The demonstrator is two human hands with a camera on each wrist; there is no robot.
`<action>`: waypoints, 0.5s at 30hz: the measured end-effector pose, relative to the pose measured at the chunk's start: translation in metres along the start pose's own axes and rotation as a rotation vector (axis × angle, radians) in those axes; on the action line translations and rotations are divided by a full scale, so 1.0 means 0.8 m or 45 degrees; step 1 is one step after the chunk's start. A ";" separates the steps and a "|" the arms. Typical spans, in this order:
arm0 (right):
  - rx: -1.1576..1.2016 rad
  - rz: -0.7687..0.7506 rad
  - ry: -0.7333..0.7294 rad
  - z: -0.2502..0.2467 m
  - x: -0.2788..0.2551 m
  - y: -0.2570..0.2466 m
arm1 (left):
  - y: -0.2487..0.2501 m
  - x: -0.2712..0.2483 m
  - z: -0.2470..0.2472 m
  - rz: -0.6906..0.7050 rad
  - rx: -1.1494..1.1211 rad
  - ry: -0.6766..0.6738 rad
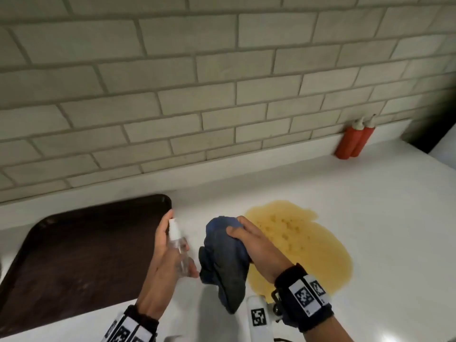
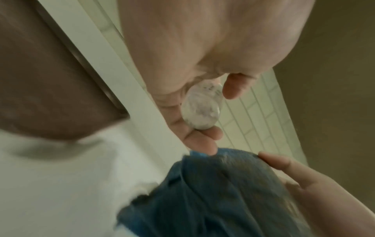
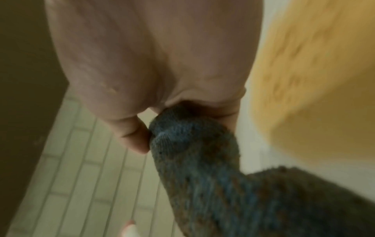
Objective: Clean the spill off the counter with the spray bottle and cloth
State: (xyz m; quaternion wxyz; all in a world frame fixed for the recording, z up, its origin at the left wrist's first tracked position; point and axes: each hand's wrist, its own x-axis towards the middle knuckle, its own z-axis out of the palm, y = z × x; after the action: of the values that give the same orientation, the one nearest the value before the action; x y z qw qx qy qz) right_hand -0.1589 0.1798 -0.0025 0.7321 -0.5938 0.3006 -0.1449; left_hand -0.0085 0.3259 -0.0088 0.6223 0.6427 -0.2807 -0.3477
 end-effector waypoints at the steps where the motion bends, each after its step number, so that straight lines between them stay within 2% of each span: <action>1: -0.024 -0.013 0.033 -0.022 -0.016 0.001 | -0.001 -0.003 0.016 -0.005 0.020 -0.060; 3: -0.095 -0.033 0.106 -0.069 -0.046 0.004 | -0.004 -0.009 0.048 -0.018 0.098 -0.136; 7: -0.285 -0.042 0.376 -0.165 -0.102 0.006 | -0.011 -0.016 0.106 0.017 0.325 -0.117; 11: -0.515 -0.031 0.616 -0.263 -0.141 0.005 | -0.022 -0.015 0.157 -0.037 0.424 -0.135; 15: -0.834 -0.008 0.691 -0.334 -0.149 0.002 | -0.029 -0.010 0.206 -0.019 0.452 -0.123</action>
State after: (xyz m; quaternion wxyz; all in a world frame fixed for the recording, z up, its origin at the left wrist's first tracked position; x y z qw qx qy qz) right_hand -0.4151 0.0390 -0.0028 0.3987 -0.7362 0.5108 -0.1952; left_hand -0.1461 0.2346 -0.0286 0.4824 0.7269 -0.3626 -0.3278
